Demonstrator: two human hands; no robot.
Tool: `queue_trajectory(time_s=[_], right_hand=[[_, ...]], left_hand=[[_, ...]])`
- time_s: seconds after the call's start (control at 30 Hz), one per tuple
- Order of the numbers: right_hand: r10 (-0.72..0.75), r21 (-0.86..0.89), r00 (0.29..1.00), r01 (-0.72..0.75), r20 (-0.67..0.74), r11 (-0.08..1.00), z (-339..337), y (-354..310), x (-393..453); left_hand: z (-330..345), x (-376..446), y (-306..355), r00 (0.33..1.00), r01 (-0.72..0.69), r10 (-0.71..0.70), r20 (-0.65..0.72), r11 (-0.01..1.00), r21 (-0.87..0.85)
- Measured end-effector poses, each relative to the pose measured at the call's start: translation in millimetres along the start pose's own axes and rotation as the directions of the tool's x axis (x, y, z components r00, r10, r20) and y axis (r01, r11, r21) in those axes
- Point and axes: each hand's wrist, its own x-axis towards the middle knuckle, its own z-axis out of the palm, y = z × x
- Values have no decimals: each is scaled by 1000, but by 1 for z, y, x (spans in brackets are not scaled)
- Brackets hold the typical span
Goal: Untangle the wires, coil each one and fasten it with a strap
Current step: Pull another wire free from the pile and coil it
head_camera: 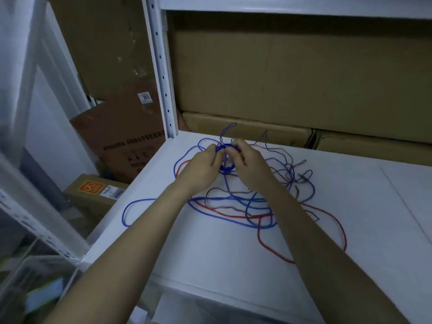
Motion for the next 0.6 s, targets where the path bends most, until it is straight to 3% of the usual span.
queue_trajectory(time_s=[0.17,0.27,0.43,0.6], right_hand=[[189,221,976,-162,-108,962,31,1,4],[260,328,950,-193,-175,925,45,0,3],[321,408,923,-214,-213,888,65,-4,2],[342,435,904,-208,-256,876,66,-9,5]], left_hand=[[14,12,-27,999,-42,41,-16,997,-66],[19,16,-35,994,58,-80,-69,961,-269],[21,26,-41,982,145,-185,-30,849,-507],[16,29,-41,980,153,-198,-17,807,-570]])
